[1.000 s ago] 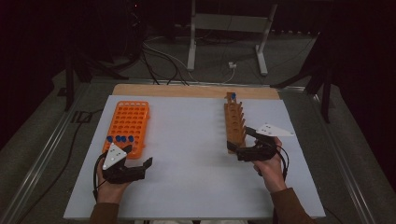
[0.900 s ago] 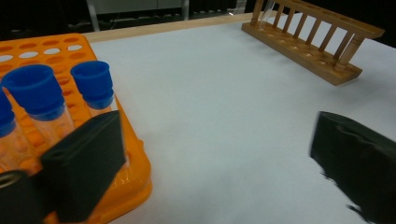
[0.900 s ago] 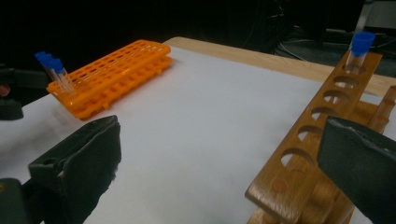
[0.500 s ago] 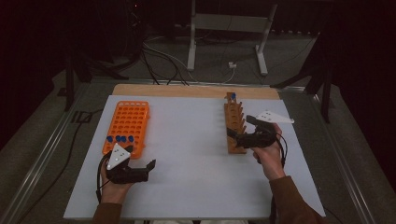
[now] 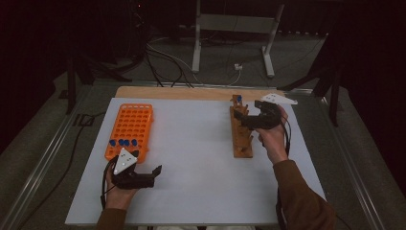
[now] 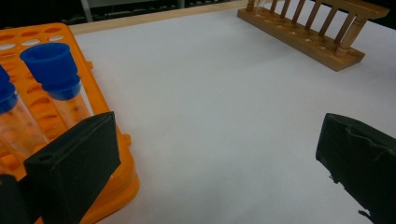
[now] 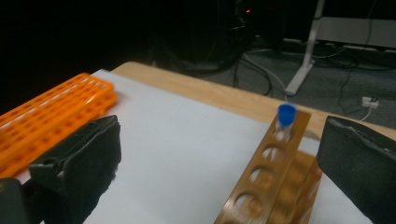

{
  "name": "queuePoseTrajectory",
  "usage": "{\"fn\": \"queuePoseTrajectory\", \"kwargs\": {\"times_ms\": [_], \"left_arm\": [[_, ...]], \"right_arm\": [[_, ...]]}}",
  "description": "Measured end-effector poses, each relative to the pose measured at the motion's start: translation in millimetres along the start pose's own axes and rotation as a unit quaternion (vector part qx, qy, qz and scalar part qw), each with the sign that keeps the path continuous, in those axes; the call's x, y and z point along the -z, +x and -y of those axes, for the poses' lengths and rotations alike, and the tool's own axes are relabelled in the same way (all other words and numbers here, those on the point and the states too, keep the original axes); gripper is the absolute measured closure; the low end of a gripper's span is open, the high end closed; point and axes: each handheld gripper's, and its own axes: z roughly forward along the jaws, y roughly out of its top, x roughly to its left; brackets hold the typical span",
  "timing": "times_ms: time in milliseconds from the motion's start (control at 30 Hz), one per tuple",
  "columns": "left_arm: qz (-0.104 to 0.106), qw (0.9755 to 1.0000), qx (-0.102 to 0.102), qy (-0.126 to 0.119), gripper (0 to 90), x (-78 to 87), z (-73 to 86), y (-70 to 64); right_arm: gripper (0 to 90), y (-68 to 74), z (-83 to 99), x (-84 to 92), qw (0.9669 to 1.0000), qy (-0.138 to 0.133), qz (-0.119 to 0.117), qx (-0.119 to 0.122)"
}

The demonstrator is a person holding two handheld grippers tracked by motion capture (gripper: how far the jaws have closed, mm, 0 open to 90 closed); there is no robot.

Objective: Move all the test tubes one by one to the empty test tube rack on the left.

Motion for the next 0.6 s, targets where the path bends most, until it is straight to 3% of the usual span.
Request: {"fn": "queuePoseTrajectory", "kwargs": {"times_ms": [333,600], "left_arm": [[0.0,1.0,0.001,0.003,0.7,0.0,0.9,1.5],[0.002,1.0,0.002,0.002,0.7,0.5,1.2,1.7]], "right_arm": [[2.1,-19.8,-14.7,-34.9,0.9994,0.013,0.027,-0.019],[9.3,-32.4,-5.9,-64.9,0.9971,0.052,0.053,-0.02]]}}
